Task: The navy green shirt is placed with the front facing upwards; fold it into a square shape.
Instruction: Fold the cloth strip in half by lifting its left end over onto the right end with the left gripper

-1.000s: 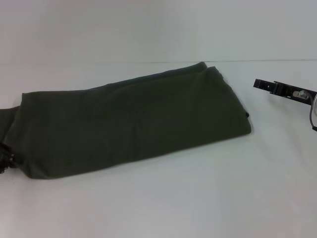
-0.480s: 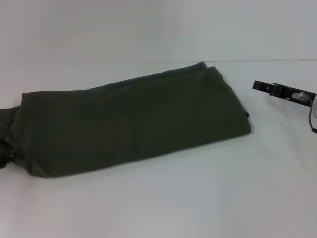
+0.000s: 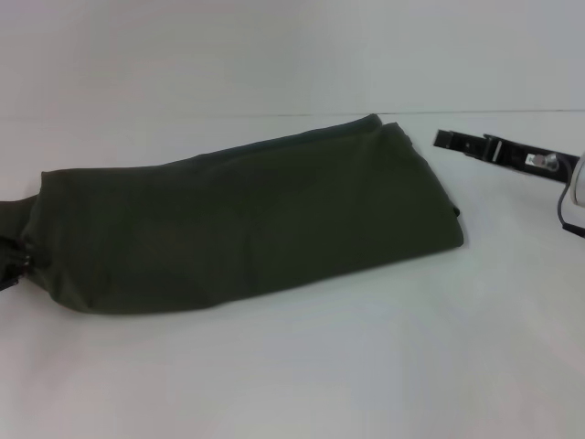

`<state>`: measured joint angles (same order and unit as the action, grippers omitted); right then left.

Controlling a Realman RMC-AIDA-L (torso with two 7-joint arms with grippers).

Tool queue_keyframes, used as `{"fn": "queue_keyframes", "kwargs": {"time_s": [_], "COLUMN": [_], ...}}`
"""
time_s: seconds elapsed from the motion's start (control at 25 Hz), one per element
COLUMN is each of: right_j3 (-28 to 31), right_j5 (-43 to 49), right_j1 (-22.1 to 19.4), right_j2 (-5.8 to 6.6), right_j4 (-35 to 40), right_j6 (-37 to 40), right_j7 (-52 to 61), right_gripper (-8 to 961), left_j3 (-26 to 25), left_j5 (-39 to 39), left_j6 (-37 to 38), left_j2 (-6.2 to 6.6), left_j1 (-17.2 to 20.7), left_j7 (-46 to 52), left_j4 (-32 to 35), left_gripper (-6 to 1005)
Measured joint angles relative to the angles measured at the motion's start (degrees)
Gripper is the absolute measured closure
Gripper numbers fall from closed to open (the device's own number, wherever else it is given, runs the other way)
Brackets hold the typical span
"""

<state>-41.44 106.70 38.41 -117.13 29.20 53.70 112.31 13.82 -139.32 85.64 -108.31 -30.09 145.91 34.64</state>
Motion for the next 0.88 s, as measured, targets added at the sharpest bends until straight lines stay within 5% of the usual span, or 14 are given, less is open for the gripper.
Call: {"fn": "queue_keyframes", "kwargs": {"time_s": [0.08, 0.4, 0.72, 0.88], "right_j3": [0.07, -3.16, -10.68, -15.57], "right_j5": [-0.43, -0.36, -0.33, -0.33], "right_j1": [-0.08, 2.01, 6.95, 9.78], "right_j2": [-0.11, -1.13, -2.79, -2.95], "right_j4": [1.23, 1.49, -2.6, -6.41], "right_j6": [2.97, 7.23, 3.92, -0.16], "right_j7": [0.16, 0.24, 0.22, 0.31], "right_gripper": [200, 502, 681, 871], "left_j3": [0.01, 0.04, -0.02, 0.08], "left_j5": [0.23, 2.81, 6.61, 8.66], "left_j6": [0.15, 0.84, 3.0, 4.24], "left_j2": [0.01, -0.47, -0.61, -0.76], "left_j1": [0.13, 1.09, 2.0, 2.04], "left_j7": [-0.65, -4.15, -7.56, -8.52], "left_j4": [-0.04, -0.18, -0.21, -0.41], "left_gripper": [949, 949, 949, 949]}}
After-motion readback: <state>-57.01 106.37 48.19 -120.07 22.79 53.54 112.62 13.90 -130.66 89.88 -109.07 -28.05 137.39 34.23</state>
